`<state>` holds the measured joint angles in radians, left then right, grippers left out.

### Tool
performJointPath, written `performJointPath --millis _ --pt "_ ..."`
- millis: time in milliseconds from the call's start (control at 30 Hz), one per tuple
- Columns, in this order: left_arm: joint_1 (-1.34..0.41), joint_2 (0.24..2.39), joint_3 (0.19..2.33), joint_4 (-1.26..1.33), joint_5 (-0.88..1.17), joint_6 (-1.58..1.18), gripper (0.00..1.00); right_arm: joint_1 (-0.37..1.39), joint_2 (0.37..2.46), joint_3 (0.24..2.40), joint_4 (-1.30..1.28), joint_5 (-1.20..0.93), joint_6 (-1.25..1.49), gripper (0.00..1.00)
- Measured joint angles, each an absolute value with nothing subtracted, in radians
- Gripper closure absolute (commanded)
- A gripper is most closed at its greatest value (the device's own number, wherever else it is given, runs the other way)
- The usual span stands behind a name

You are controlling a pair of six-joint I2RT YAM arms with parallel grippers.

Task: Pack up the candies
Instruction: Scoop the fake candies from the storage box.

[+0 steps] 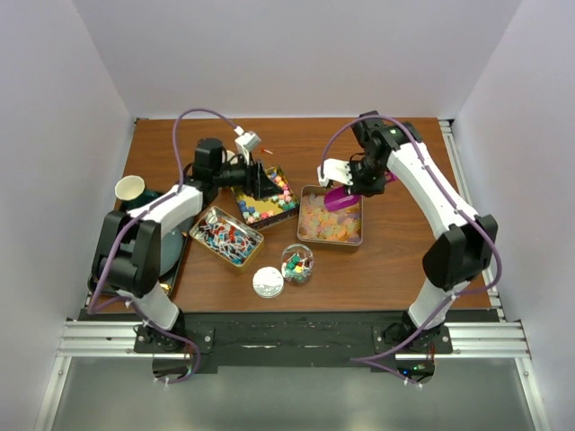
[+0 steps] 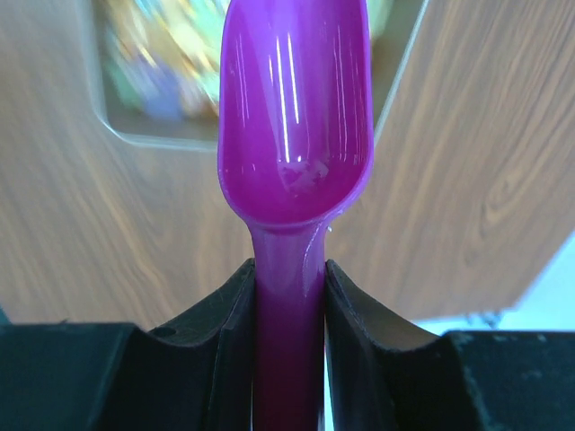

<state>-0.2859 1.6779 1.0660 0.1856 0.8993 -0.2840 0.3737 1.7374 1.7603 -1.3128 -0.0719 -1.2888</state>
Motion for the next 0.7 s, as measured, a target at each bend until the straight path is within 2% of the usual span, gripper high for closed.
performJointPath --millis 200,367,700 --pt "-0.400 1.557 0.870 0.137 0.774 -0.072 0.37 0.377 1.853 1.818 -1.314 0.119 -1.401 1.00" --pt "-0.495 1.533 0.745 0.186 0.694 -0.006 0.39 0.394 1.878 1.818 -1.298 0.241 -1.487 1.00" --pt "-0.506 1.614 0.714 0.350 0.665 0.012 0.42 0.439 1.879 1.729 -1.198 0.393 -1.588 1.00"
